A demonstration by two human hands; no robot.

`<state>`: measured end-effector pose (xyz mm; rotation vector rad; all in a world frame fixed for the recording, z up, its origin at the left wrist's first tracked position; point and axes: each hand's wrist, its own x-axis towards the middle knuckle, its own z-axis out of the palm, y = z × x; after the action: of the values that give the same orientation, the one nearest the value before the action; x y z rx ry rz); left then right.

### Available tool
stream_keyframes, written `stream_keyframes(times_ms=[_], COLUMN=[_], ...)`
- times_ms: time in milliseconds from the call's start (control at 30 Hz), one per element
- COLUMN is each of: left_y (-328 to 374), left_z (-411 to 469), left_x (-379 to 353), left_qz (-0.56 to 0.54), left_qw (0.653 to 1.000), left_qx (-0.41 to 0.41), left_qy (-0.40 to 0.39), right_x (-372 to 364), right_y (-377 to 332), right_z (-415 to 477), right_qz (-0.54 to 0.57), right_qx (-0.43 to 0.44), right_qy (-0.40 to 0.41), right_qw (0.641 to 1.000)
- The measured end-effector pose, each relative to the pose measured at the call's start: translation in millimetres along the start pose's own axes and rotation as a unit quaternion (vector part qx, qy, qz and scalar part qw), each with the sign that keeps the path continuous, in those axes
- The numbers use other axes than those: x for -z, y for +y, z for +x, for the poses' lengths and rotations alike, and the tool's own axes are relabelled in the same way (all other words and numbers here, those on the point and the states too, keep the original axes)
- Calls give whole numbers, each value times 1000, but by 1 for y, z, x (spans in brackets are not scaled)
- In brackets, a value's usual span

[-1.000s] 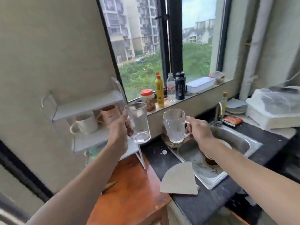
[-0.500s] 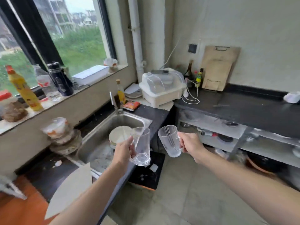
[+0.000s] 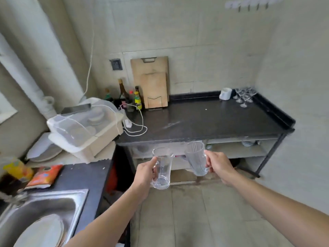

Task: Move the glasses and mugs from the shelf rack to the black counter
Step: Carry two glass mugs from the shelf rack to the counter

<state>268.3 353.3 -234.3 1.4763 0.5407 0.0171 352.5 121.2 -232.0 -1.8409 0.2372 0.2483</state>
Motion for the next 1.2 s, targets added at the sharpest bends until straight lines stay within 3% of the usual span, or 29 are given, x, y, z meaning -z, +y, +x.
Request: stream_keyframes(times_ms=[133,300,500,800,1200], left_y=[37,56,57,73,100], left_z=[77,148,224,322,486], left_x=[-58,-142,-255,-406,-473], left_qz=[58,71,97,128,126], left_qw=[997,988,979,979,984], left_qx=[-11,-6,1,47,92], left_qy=[-54,-136,-180,-152,-85], right_x=[41,105,175,270,278], right_y=[-16,-11,8,3,-13], right_z=[55,115,210,366,561], right_qz=[60,59,86,53,24], right_qx=[-30,-49,-72,-93,-126], right_qy=[72,142,159,125,95], right_qw=[995,987,981,986,987])
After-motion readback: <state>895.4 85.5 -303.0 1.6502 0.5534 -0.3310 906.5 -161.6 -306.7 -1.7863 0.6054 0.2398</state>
